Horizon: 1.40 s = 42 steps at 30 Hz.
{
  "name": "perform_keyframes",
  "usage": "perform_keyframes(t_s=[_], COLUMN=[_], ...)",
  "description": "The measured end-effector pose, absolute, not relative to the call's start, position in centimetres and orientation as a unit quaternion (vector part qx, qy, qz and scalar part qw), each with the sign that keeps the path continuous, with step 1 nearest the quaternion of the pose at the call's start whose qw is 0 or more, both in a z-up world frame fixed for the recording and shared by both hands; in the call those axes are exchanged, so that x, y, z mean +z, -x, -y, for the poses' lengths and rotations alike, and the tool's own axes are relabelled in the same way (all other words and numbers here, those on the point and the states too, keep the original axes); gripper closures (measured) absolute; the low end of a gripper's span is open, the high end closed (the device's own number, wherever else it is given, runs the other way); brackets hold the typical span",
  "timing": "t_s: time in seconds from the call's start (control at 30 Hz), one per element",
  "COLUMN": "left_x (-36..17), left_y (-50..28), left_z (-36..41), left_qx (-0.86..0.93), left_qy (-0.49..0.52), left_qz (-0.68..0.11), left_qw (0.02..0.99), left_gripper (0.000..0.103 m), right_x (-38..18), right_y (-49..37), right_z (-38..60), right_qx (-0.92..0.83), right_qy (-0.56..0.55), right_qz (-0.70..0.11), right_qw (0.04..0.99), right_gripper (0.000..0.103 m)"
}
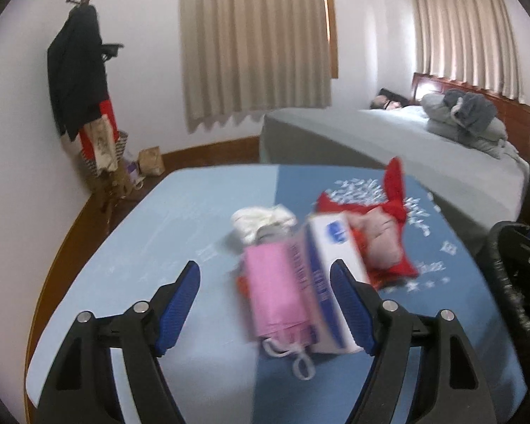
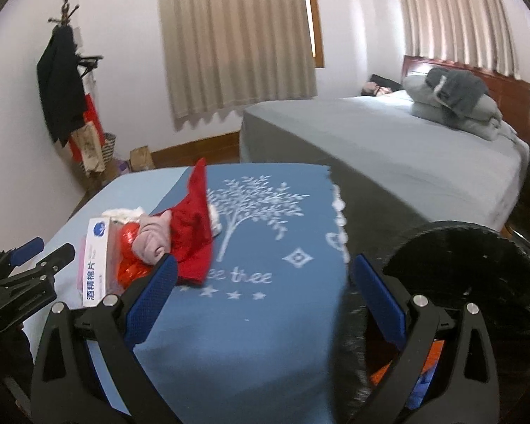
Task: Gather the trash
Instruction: 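Grasp the pink mask with the left gripper while the right gripper grasps the alcohol pads box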
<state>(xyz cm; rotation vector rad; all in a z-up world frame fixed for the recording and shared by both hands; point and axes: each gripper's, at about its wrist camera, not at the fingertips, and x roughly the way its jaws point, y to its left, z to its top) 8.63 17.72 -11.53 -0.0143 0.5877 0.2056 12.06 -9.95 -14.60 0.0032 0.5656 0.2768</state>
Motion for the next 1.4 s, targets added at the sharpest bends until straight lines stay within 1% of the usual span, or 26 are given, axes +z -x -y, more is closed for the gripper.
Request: perform_keyframes(t_s=[0.33, 0.43, 0.5, 0.53, 0.6, 0.63, 0.67, 0.7, 0.8, 1.13, 1.4], left_x=[-14.3, -14.7, -15.1, -15.2, -15.3, -15.4, -15.3, -15.4, -15.1, -12.7, -13.8], left_y=[-10.4, -11.1, -11.3, -11.4, -11.4, -11.4, -11.3, -11.2, -11.0, -8.7, -8.4], left_z=[-19.1, -19.1, -19.3, -19.4, -19.4, -19.4, -19.2, -19.3, -19.5, -21.5, -23.3], left_qx=[0.085, 0.074, 0.066, 0.058, 0.043, 0.042, 0.039, 0.037, 0.04, 0.058, 0.087], left_qy=[0.032, 0.038, 0.043, 0.05, 0.056, 0.054, 0.052, 0.052, 0.061, 0.071, 0.062], left_qz=[-0.332, -0.346, -0.352, -0.354, -0.355, -0.354, -0.353, -0.352, -0.345, -0.313, -0.318], left_qw=[0.939, 0.935, 0.933, 0.932, 0.932, 0.933, 0.934, 0.934, 0.936, 0.945, 0.942], left_gripper=[0.037, 0.046, 0.057, 0.06, 0.072, 0.075, 0.083, 0.086, 0.087, 0.087, 0.087], right_x=[-16.4, -16.6, -16.6, -16.6, -16.7, -16.7, -16.7, -16.7, -16.5, -15.5, -15.3], right_y=[-12.8, -12.9, -12.8, -12.8, -12.8, -12.8, -12.8, -12.8, -12.7, -12.2, -11.7], right_z=[7.2, 7.0, 6.9, 6.8, 6.6, 6.5, 6.4, 6.3, 5.9, 3.9, 0.4], right_qx=[0.147, 0.149, 0.15, 0.15, 0.152, 0.153, 0.154, 0.156, 0.16, 0.185, 0.213], right_qy=[0.015, 0.019, 0.02, 0.02, 0.021, 0.021, 0.022, 0.022, 0.022, 0.02, 0.021], right_qz=[-0.3, -0.302, -0.303, -0.304, -0.304, -0.305, -0.305, -0.305, -0.302, -0.288, -0.271], right_qw=[0.942, 0.941, 0.941, 0.941, 0.94, 0.94, 0.939, 0.939, 0.939, 0.939, 0.939], right_gripper=[0.007, 0.007, 0.007, 0.007, 0.007, 0.007, 0.007, 0.007, 0.007, 0.007, 0.007])
